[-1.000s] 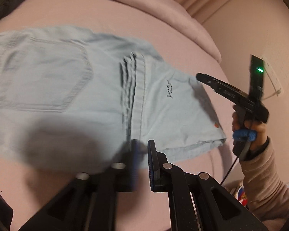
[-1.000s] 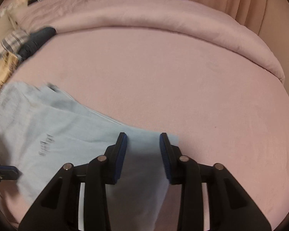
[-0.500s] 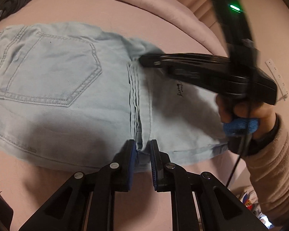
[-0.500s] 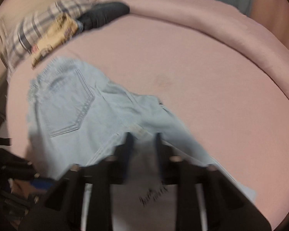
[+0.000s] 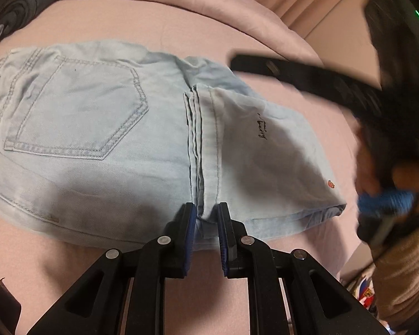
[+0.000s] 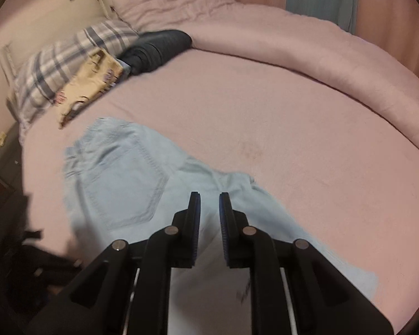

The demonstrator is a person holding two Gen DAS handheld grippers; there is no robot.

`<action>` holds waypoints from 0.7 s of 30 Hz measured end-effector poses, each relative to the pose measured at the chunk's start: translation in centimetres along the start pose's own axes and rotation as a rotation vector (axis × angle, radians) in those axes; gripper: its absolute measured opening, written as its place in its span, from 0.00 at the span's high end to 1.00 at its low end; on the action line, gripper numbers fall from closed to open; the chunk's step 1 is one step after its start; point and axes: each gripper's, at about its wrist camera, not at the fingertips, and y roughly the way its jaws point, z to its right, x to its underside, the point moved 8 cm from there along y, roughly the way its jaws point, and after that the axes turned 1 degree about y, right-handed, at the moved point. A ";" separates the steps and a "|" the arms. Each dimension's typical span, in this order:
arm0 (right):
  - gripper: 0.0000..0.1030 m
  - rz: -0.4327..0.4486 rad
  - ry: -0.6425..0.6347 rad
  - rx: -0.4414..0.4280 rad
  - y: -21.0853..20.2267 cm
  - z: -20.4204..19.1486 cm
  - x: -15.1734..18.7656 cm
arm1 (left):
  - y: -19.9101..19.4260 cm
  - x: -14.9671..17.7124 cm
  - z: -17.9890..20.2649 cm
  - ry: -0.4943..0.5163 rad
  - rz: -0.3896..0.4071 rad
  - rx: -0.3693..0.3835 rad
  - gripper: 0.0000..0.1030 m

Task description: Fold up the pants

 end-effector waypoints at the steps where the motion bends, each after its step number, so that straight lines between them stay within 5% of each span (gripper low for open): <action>1: 0.83 -0.002 0.000 -0.003 -0.7 0.0 0.7 | -0.2 0.1 0.1 0.003 0.005 -0.003 0.87; 5: 0.82 -0.063 -0.016 0.001 -1.2 -1.0 4.5 | -1.6 0.7 0.0 0.005 0.038 -0.026 0.87; 9: 0.83 -0.173 -0.048 0.034 3.0 -2.4 7.8 | -2.8 1.4 -1.0 -0.040 0.064 -0.038 0.87; 14: 0.84 -0.153 -0.053 0.072 2.4 -2.8 7.0 | -5.7 2.0 -2.7 -0.099 0.123 -0.028 0.86; 18: 0.81 -0.096 -0.079 0.053 -0.6 -4.3 6.6 | -8.0 1.9 -6.5 -0.229 0.190 -0.011 0.63; 21: 0.73 -0.084 -0.093 0.040 -0.9 -5.1 7.5 | -9.2 1.8 -9.2 -0.325 0.239 -0.012 0.60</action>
